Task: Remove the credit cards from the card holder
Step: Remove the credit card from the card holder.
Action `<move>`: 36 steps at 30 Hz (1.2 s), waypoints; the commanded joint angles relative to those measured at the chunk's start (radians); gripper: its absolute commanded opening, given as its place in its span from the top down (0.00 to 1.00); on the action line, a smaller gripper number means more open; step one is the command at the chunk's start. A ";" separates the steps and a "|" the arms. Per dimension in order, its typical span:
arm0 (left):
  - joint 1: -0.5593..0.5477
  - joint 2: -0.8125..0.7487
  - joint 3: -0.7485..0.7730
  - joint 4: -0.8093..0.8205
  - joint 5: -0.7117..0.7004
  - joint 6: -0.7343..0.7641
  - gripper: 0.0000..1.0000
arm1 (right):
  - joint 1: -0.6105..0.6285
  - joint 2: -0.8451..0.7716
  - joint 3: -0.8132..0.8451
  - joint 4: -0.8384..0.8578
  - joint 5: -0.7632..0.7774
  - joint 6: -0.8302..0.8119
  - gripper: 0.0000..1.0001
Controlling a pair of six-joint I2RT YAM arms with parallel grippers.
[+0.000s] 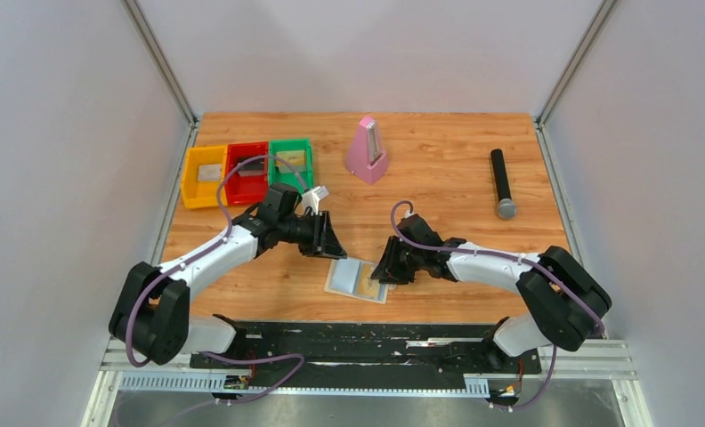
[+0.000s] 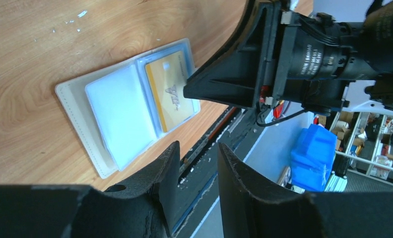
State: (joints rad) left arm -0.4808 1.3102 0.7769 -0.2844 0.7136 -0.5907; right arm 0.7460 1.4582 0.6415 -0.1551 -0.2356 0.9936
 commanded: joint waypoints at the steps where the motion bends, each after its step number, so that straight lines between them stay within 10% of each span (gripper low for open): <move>1: -0.021 0.039 -0.040 0.106 -0.024 -0.031 0.59 | 0.007 0.016 -0.017 0.039 0.029 -0.008 0.71; 36: -0.151 0.319 -0.099 0.387 -0.119 -0.079 0.62 | 0.007 -0.019 -0.029 -0.017 0.064 -0.030 0.74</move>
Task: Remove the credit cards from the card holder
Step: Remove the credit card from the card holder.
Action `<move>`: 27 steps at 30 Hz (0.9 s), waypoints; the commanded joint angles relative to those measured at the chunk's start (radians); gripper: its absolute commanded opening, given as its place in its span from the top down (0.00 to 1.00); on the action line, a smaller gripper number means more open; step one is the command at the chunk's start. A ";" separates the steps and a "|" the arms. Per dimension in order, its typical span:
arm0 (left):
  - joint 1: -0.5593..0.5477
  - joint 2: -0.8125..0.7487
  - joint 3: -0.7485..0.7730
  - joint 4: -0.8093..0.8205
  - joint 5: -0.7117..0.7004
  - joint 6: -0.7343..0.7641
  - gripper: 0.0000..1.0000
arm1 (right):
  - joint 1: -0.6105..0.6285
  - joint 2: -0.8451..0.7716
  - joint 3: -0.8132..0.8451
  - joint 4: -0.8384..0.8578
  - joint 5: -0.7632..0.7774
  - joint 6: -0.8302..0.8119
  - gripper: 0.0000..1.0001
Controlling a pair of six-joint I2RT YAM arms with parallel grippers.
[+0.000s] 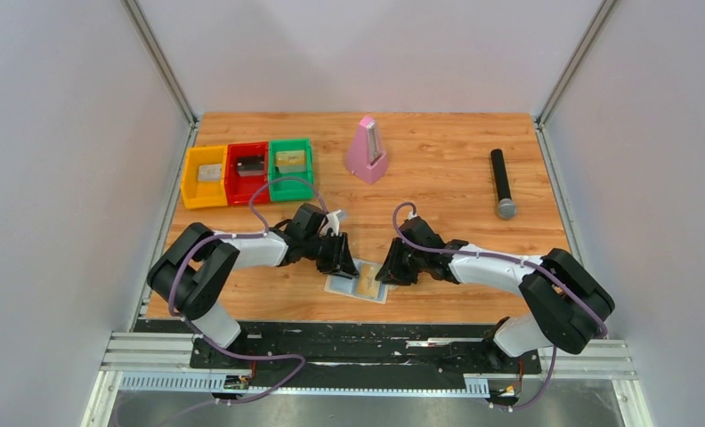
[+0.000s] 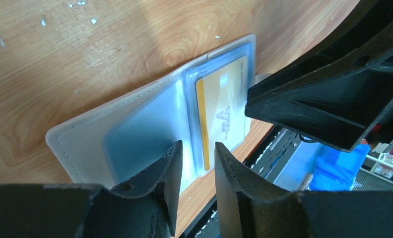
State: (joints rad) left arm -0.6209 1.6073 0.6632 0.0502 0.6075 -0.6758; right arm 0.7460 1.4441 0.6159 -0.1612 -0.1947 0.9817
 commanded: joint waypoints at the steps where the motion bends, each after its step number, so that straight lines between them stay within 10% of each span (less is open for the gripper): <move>1: -0.014 0.025 0.012 0.057 -0.013 0.006 0.62 | 0.007 -0.004 -0.007 -0.002 0.018 -0.020 0.75; 27: -0.019 0.046 -0.031 0.170 0.044 -0.067 0.73 | 0.007 0.061 -0.038 0.064 -0.002 -0.020 0.89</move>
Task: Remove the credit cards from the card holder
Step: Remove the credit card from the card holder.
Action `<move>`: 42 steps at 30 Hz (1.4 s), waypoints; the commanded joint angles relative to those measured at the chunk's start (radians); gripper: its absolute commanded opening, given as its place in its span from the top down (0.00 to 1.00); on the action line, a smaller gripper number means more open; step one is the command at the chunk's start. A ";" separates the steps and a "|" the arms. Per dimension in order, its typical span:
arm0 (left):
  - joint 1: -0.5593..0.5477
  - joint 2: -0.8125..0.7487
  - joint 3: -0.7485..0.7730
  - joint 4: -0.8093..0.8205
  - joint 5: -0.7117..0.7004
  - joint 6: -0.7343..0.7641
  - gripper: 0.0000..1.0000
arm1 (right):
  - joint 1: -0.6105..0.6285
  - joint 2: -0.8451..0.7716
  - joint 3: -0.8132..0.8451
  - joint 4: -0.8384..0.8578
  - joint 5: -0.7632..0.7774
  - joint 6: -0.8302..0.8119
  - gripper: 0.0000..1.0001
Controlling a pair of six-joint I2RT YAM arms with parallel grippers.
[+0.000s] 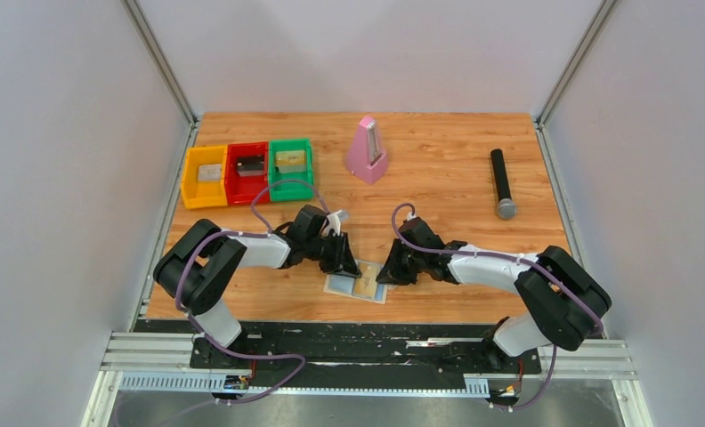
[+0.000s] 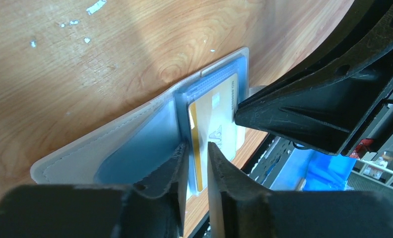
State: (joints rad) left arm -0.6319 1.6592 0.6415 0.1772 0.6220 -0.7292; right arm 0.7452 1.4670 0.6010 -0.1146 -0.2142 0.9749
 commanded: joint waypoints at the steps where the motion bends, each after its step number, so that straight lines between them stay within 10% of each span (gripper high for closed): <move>1: -0.009 -0.009 -0.012 0.045 0.033 -0.016 0.78 | 0.008 0.038 -0.023 0.019 0.017 -0.014 0.89; 10: -0.007 -0.028 -0.008 0.067 0.064 -0.070 1.00 | 0.006 0.048 -0.021 0.018 0.024 -0.024 0.90; 36: 0.077 -0.102 0.006 -0.113 0.083 0.046 1.00 | 0.000 0.035 -0.014 0.017 0.013 -0.042 0.92; 42: 0.078 -0.096 0.006 -0.123 0.067 0.064 0.85 | 0.001 -0.049 0.031 -0.005 -0.016 -0.045 0.84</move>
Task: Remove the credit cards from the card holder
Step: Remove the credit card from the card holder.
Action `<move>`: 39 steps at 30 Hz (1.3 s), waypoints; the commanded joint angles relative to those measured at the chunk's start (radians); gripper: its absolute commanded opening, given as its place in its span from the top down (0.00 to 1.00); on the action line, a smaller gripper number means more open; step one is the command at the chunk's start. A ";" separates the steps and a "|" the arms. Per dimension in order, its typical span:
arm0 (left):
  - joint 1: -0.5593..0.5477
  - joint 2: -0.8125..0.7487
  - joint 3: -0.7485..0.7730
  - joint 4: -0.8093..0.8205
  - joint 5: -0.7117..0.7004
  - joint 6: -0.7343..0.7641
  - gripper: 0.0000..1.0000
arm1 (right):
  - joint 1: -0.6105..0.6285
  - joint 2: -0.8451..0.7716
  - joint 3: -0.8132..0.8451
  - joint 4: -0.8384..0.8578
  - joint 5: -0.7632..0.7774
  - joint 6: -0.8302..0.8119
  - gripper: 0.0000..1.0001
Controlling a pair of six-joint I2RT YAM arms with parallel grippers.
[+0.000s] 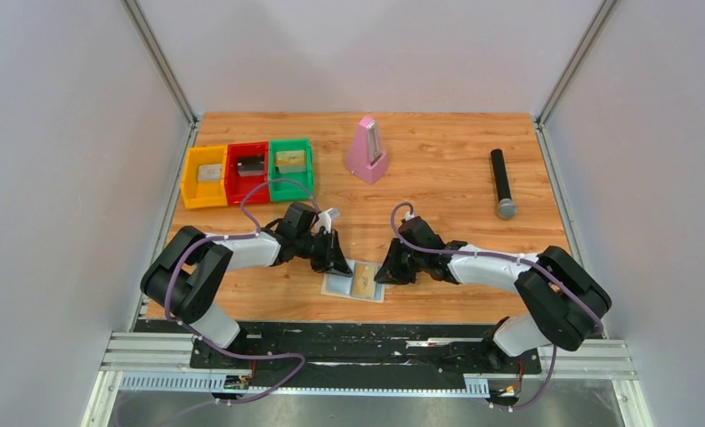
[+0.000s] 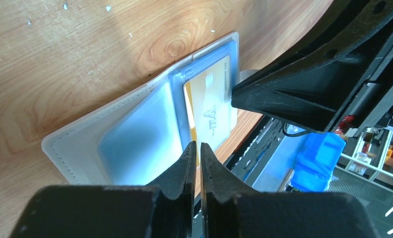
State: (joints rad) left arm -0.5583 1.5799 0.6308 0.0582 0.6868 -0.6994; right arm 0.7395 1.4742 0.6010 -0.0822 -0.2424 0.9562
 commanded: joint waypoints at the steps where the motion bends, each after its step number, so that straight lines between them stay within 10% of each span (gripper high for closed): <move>1: 0.004 -0.015 0.017 -0.004 0.000 0.036 0.84 | 0.006 -0.063 0.037 -0.039 0.009 -0.025 0.83; 29: 0.000 0.067 -0.020 0.113 0.019 0.011 0.71 | 0.009 0.059 0.011 0.056 -0.034 0.012 0.88; 39: 0.001 0.072 -0.050 0.209 0.069 -0.049 0.84 | 0.009 0.064 0.002 0.059 -0.034 0.017 0.91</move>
State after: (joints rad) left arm -0.5552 1.6444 0.5961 0.1703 0.7021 -0.7101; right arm 0.7429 1.5238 0.6182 -0.0456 -0.2844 0.9676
